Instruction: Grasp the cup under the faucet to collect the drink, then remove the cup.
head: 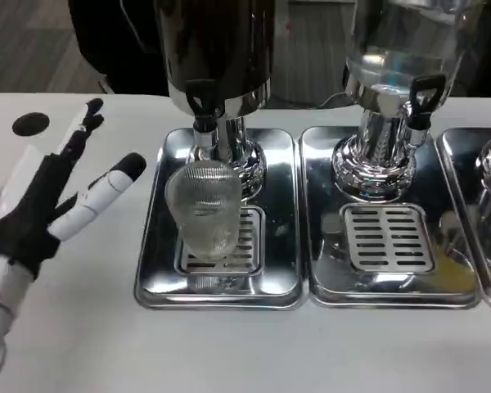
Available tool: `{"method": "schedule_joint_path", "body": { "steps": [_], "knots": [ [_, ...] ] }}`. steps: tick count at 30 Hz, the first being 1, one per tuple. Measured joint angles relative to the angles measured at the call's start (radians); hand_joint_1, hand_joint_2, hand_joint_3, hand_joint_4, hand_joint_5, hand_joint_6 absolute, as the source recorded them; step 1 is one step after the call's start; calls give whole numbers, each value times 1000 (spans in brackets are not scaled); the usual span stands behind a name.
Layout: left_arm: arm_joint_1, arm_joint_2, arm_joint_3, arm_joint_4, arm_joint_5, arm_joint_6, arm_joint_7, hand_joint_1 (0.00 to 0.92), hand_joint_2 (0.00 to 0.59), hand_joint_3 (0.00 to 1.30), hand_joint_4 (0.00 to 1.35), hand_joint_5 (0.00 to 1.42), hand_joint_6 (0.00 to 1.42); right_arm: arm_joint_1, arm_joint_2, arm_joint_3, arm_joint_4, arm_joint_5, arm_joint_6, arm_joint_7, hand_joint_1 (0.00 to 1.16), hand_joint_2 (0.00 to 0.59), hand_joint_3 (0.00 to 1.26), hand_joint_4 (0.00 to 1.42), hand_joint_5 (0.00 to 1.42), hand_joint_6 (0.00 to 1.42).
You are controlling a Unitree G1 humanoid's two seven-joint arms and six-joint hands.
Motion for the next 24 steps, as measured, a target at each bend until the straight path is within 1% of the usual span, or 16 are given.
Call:
{"method": "schedule_joint_path", "body": {
  "steps": [2,4,7,10,12,14,17,20,21,24],
  "knots": [
    [34,35,27,-62,2,2,-7,7,62,75,74,40,0,-22,-16,7,26,-20,20,4,774,522,422,409,330,256],
    [48,43,30,-76,6,5,-7,2,62,85,78,40,0,-31,-21,12,30,-26,20,3,774,522,422,409,333,257],
    [93,69,33,-128,40,3,-9,0,59,89,77,40,0,-54,-30,22,60,-61,37,3,774,522,422,409,336,258],
    [126,91,42,-168,62,0,-9,0,58,102,72,40,0,-64,-38,33,73,-92,51,3,775,522,422,409,337,258],
    [142,103,53,-198,89,-1,-9,0,59,105,71,40,0,-72,-50,38,78,-104,57,3,775,522,422,409,338,259],
    [155,109,61,-227,121,-5,-9,0,57,114,83,46,0,-81,-59,43,80,-120,68,2,775,522,422,409,338,259],
    [159,112,78,-261,114,12,-19,0,58,117,90,49,0,-90,-68,57,92,-136,84,0,776,522,422,409,339,260],
    [153,112,102,-260,54,62,-56,0,59,116,95,50,0,-90,-71,67,94,-144,91,-3,776,522,422,409,339,260],
    [141,112,106,-251,30,91,-71,0,60,112,104,51,0,-91,-73,74,94,-149,95,-4,776,522,422,409,339,260],
    [109,112,106,-239,15,137,-92,0,60,110,108,53,0,-93,-75,83,94,-156,99,-5,776,522,422,409,339,261]
  ]
}}
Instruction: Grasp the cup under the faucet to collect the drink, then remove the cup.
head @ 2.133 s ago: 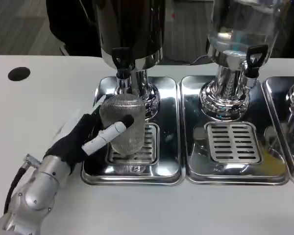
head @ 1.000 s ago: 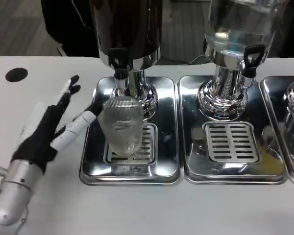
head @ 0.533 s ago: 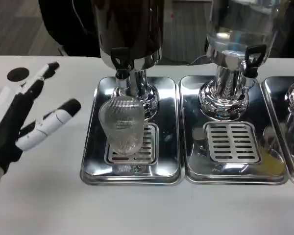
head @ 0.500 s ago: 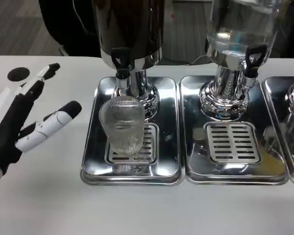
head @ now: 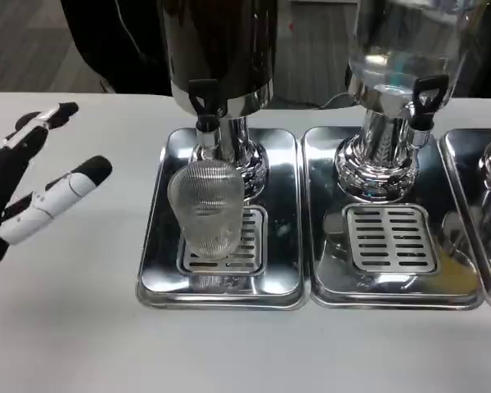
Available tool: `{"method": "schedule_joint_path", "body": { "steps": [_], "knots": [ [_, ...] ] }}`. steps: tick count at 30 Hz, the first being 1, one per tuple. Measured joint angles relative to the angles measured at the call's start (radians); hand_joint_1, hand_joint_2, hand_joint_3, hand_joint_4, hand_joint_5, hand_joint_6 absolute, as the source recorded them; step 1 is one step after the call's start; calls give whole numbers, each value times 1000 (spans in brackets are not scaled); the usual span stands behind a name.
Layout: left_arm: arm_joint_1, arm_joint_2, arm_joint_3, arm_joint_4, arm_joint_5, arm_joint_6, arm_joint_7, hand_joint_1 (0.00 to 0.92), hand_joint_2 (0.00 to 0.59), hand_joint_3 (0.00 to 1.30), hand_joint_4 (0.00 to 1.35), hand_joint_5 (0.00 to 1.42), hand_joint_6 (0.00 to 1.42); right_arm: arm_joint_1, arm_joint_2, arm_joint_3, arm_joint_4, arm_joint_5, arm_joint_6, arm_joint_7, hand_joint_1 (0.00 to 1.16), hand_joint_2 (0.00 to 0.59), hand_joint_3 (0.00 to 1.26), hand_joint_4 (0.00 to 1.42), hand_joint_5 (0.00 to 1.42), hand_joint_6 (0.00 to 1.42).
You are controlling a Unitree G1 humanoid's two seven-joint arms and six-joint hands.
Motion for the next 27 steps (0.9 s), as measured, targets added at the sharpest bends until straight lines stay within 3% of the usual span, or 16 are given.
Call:
{"method": "schedule_joint_path", "body": {
  "steps": [5,10,20,27],
  "knots": [
    [-69,0,-23,-4,28,58,-19,0,60,128,142,71,0,1,-11,5,0,-1,8,-8,776,522,422,409,339,261],
    [-141,0,-87,-19,81,99,-29,0,69,153,146,76,0,4,-20,11,0,0,9,-17,776,522,422,409,339,261],
    [-158,-1,-162,-110,183,116,-33,0,70,187,157,87,0,10,-29,15,8,4,9,-35,776,522,422,409,339,261],
    [-162,-11,-169,-156,180,138,-50,0,71,191,163,94,0,11,-30,21,8,4,9,-38,776,522,422,409,339,261]
  ]
}}
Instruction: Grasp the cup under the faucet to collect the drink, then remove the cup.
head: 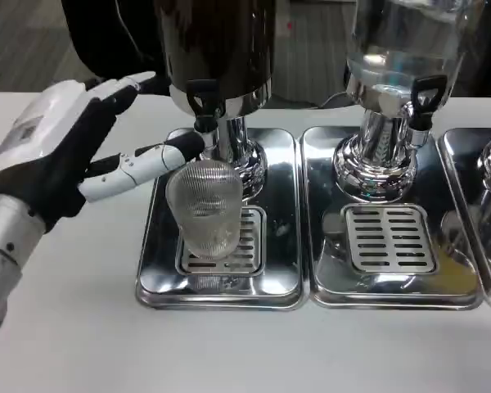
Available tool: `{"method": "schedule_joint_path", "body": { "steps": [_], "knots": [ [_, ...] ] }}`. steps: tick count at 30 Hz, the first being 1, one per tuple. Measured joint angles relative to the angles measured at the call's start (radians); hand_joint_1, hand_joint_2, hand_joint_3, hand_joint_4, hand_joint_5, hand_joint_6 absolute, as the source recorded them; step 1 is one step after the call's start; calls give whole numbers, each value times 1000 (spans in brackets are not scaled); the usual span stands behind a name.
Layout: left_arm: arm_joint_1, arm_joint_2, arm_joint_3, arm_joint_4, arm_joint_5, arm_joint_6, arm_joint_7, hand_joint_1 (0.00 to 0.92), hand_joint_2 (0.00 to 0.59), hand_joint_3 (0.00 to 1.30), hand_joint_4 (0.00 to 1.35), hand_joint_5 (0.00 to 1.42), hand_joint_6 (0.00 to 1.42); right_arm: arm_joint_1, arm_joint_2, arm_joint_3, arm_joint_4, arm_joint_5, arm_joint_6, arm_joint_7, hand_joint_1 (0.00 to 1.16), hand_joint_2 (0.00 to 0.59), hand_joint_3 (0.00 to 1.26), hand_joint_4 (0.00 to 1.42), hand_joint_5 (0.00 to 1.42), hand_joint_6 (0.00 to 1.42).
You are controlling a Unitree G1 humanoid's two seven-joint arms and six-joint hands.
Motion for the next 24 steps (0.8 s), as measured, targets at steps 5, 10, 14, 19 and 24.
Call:
{"method": "schedule_joint_path", "body": {
  "steps": [5,10,14,19,24],
  "knots": [
    [-17,-4,0,-14,-2,14,-10,0,72,198,166,97,0,2,-1,1,0,0,0,-5,776,522,422,409,339,261],
    [-34,-11,0,-23,-3,23,-15,0,72,200,167,99,0,7,-3,3,1,1,0,-9,776,522,422,409,339,261],
    [-43,-21,-8,-34,-2,32,-22,0,76,223,176,102,0,12,-6,4,3,7,0,-11,776,522,422,409,333,261],
    [-56,-37,-43,-37,1,35,-28,0,76,253,181,103,0,13,-8,4,6,17,0,-12,777,522,422,409,330,262],
    [-57,-45,-56,-42,2,35,-30,0,77,326,191,112,0,15,-8,4,9,19,0,-14,777,522,422,409,329,262]
  ]
}}
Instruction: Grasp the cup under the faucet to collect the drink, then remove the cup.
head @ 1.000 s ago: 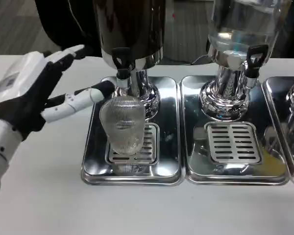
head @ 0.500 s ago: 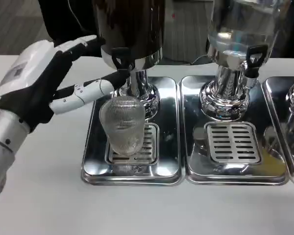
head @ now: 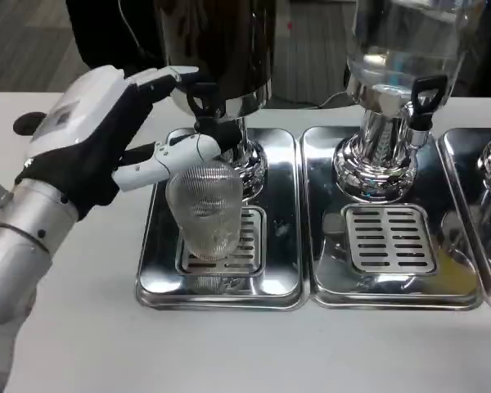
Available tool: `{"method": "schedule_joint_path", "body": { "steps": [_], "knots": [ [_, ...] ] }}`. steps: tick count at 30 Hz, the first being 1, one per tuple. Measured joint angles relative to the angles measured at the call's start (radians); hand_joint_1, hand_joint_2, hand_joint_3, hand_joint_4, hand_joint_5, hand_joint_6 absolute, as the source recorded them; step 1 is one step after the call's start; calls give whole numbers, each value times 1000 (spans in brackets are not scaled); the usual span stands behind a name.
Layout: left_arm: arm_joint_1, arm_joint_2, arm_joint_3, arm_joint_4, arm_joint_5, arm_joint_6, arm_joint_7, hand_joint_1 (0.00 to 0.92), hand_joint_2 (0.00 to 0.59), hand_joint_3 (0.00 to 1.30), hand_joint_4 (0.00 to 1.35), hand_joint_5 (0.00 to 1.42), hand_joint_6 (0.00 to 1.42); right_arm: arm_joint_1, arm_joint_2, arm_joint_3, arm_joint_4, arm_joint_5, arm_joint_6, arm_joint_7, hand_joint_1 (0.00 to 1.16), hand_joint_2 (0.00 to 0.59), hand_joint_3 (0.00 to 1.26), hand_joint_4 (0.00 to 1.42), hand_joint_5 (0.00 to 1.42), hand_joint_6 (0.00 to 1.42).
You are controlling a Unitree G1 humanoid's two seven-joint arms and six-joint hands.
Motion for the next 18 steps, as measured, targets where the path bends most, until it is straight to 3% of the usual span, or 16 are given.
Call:
{"method": "schedule_joint_path", "body": {
  "steps": [18],
  "knots": [
    [26,-5,23,-30,-5,0,8,0,84,539,223,127,0,14,-7,3,2,4,-2,-13,777,522,422,409,337,262]
  ]
}}
